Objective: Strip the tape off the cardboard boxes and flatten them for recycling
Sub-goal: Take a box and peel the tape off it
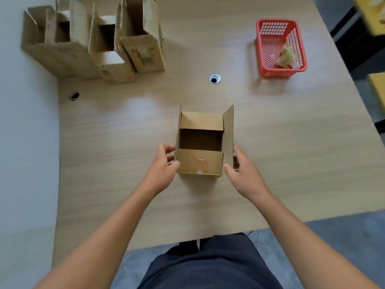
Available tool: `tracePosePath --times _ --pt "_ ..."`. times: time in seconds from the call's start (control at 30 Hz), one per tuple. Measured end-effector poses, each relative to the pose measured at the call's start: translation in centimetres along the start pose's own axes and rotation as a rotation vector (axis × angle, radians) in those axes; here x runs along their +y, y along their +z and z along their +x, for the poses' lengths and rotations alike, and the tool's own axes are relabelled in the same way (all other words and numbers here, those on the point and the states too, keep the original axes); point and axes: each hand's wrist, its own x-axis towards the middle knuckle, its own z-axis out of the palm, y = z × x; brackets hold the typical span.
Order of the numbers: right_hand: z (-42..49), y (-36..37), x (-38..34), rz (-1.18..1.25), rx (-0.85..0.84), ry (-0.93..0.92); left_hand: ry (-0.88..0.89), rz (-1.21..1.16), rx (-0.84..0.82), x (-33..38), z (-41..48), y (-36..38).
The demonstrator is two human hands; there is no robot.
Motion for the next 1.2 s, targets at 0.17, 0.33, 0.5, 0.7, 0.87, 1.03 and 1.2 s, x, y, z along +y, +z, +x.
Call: tracePosePath --times 0.17,0.33,0.5,0.7,0.87,1.03,1.2 --pt "-4.2 1.4 1.6 0.206 -0.038 0.116 -0.031 0.059 -0.078 -1.9 -2.9 2.0" --pt "-2.8 0.4 1.0 0.462 -0.068 0.186 -0.126 -0.172 0.010 -0.5 -2.0 3.7" --pt "0.9 -2.2 -0.1 0.596 -0.113 0.195 -0.179 -0.422 0.091 2.5 -0.5 4.1" --pt "2.9 -5.2 -0.5 0.657 -0.155 0.133 -0.134 -0.453 0.210 5.3 -0.2 5.6" --pt "3.6 -7.1 -0.3 0.657 -0.198 0.107 -0.061 -0.490 0.247 5.7 -1.0 7.0" --pt "3.7 -8.2 0.0 0.533 -0.270 0.118 -0.020 -0.490 0.281 5.1 -2.7 8.1" --pt "2.8 -9.2 0.5 0.501 -0.393 0.142 0.036 -0.575 0.348 3.6 -4.2 7.9"
